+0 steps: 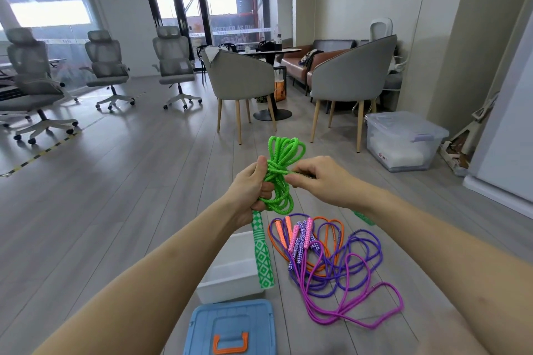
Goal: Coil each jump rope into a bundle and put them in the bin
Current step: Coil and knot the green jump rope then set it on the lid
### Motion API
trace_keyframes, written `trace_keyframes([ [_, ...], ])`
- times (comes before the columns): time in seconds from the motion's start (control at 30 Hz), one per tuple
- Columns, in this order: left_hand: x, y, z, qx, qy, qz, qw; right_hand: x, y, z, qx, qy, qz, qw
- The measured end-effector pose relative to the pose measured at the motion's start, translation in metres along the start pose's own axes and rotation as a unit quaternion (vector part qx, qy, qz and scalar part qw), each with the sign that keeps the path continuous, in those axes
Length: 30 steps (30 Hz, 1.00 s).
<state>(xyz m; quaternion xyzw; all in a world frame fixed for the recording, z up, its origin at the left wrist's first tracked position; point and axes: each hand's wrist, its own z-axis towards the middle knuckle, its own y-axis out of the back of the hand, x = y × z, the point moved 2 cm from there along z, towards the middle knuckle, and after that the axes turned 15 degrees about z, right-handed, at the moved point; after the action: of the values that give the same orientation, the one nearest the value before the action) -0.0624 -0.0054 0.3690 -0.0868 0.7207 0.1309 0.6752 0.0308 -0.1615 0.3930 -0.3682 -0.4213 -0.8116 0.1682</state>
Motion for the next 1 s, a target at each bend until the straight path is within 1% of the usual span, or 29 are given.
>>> trace_keyframes([
  [0.1,-0.007,-0.004,-0.005,0.043,-0.009,-0.012,0.999,-0.013,-0.001,-0.005,0.006,-0.036,0.037,0.999],
  [0.17,-0.012,-0.005,-0.007,0.056,-0.015,-0.021,0.998,-0.019,0.0,-0.006,-0.003,-0.045,0.084,0.995],
  [0.27,-0.014,-0.002,-0.009,0.046,-0.014,-0.033,0.998,-0.03,0.003,-0.003,-0.017,-0.06,0.123,0.99],
  [0.37,-0.015,-0.004,-0.01,0.034,-0.009,-0.059,0.998,-0.038,-0.007,-0.003,0.029,-0.085,0.122,0.989],
  [0.43,-0.02,-0.004,-0.011,0.02,-0.005,-0.094,0.995,-0.045,-0.016,-0.007,0.059,-0.123,0.114,0.984],
  [0.5,-0.026,0.0,-0.011,0.008,-0.006,-0.125,0.992,-0.054,-0.022,-0.011,0.068,-0.162,0.106,0.979],
  [0.63,-0.029,0.01,-0.014,0.001,-0.008,-0.154,0.988,-0.07,-0.022,-0.014,0.026,-0.201,0.062,0.977],
  [0.73,-0.027,0.01,-0.014,0.007,-0.009,-0.16,0.987,-0.063,-0.024,-0.011,-0.036,-0.229,0.064,0.971],
  [0.77,-0.027,0.008,-0.014,0.008,-0.009,-0.16,0.987,-0.058,-0.025,-0.009,-0.053,-0.247,0.087,0.964],
  [0.8,-0.026,0.006,-0.013,0.009,-0.008,-0.159,0.987,-0.053,-0.027,-0.006,-0.073,-0.271,0.132,0.951],
  [0.87,-0.025,0.003,-0.011,0.006,-0.009,-0.159,0.987,-0.047,-0.033,0.001,-0.111,-0.308,0.246,0.912],
  [0.97,-0.023,0.0,-0.008,-0.005,-0.015,-0.171,0.985,-0.038,-0.039,0.013,-0.143,-0.283,0.339,0.886],
  [1.0,-0.023,0.001,-0.006,-0.01,-0.018,-0.181,0.983,-0.034,-0.041,0.015,-0.152,-0.276,0.378,0.871],
])
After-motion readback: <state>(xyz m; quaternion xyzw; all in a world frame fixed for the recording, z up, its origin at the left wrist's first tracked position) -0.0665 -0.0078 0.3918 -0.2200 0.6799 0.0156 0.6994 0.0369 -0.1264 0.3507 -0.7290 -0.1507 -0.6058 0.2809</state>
